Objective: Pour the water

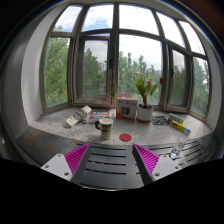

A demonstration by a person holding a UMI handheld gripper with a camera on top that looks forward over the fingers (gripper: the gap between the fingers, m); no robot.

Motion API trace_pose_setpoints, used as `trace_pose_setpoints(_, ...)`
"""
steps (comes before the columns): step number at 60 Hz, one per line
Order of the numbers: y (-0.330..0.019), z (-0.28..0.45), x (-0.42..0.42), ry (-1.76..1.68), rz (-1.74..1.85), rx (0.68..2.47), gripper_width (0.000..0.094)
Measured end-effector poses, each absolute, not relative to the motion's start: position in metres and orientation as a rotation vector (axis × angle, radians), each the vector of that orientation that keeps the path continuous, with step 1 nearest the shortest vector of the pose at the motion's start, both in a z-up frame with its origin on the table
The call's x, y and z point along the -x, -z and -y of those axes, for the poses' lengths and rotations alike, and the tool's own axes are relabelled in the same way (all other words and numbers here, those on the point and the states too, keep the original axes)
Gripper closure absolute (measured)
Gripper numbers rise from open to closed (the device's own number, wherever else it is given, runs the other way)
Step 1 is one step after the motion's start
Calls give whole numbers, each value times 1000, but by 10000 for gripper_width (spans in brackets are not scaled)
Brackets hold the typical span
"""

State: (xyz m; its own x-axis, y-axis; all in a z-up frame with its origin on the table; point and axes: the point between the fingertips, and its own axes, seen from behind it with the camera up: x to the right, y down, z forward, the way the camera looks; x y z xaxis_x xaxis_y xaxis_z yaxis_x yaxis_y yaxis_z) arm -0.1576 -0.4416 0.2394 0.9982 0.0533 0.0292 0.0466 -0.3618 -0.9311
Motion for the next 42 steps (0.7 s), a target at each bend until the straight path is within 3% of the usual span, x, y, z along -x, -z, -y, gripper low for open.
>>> trace_pose_setpoints(13, -181, 451, 101, 28, 45, 2000, 83)
trace_pose_setpoints(29, -64, 461, -62, 177, -13, 2073, 77)
trace_pose_setpoints(42, -46, 408, -190, 247, -77, 2000, 81)
